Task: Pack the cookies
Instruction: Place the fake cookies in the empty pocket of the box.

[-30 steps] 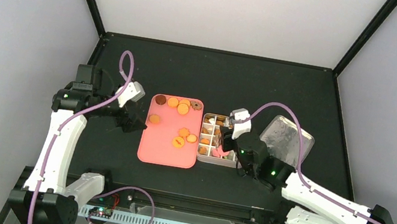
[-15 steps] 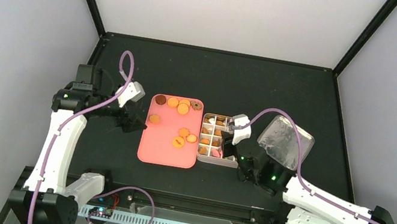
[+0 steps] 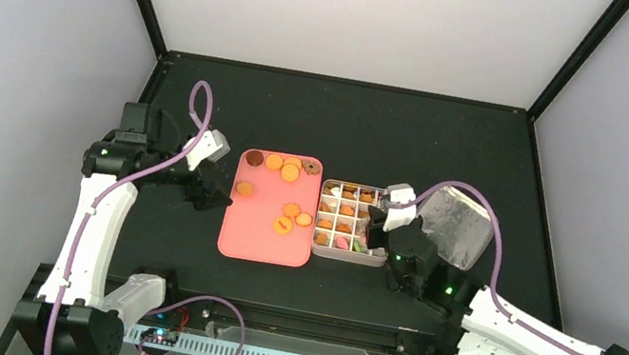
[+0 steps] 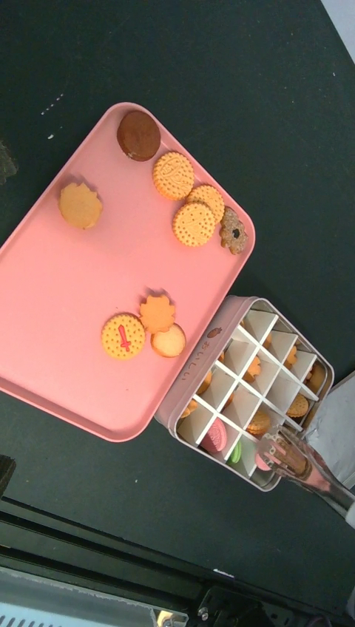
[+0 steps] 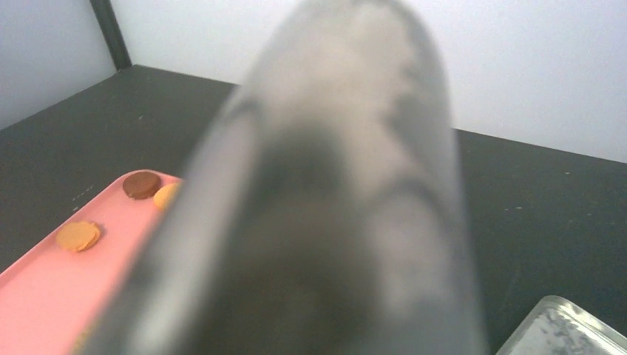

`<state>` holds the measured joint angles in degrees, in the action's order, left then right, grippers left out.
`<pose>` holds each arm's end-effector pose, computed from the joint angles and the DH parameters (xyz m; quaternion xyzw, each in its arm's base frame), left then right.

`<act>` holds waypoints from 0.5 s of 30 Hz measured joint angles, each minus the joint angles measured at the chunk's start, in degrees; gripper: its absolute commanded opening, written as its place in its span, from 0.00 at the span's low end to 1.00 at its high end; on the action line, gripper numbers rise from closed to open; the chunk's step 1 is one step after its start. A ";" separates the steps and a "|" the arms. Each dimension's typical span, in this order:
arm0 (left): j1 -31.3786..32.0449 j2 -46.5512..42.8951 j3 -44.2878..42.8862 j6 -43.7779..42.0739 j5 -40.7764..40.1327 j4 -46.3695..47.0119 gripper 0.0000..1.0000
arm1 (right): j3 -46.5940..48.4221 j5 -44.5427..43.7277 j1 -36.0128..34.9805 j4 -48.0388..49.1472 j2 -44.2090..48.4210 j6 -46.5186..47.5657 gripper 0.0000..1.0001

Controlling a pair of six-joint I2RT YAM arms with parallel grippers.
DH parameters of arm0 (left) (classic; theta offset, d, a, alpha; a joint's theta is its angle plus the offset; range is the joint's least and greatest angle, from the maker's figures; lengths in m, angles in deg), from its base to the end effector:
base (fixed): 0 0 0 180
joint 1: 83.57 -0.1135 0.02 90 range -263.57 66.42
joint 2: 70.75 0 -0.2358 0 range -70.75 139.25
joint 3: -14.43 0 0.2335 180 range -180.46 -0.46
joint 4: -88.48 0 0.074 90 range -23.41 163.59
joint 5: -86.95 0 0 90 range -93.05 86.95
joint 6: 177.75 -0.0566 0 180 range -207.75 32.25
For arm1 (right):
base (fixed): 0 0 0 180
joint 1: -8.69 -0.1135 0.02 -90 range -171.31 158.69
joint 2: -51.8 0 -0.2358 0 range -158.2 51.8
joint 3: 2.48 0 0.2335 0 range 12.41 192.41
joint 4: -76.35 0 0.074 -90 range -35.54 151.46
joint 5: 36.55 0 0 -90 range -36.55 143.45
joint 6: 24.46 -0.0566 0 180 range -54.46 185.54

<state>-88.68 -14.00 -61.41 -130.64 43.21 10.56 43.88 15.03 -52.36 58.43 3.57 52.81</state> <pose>0.1729 -0.0256 0.2903 0.3866 0.8039 -0.2452 0.3796 0.1313 0.1647 0.2417 -0.1435 0.7823 0.1107 0.5959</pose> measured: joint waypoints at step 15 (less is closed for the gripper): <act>0.00 -0.04 0.00 -0.22 0.02 -0.44 0.99 | -1.81 -3.23 0.00 -6.14 5.14 -4.57 0.47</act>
<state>-88.68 -14.04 -61.41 -130.86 43.24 10.12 42.06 11.80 -52.36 52.29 8.71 48.24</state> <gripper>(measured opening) 0.988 0.375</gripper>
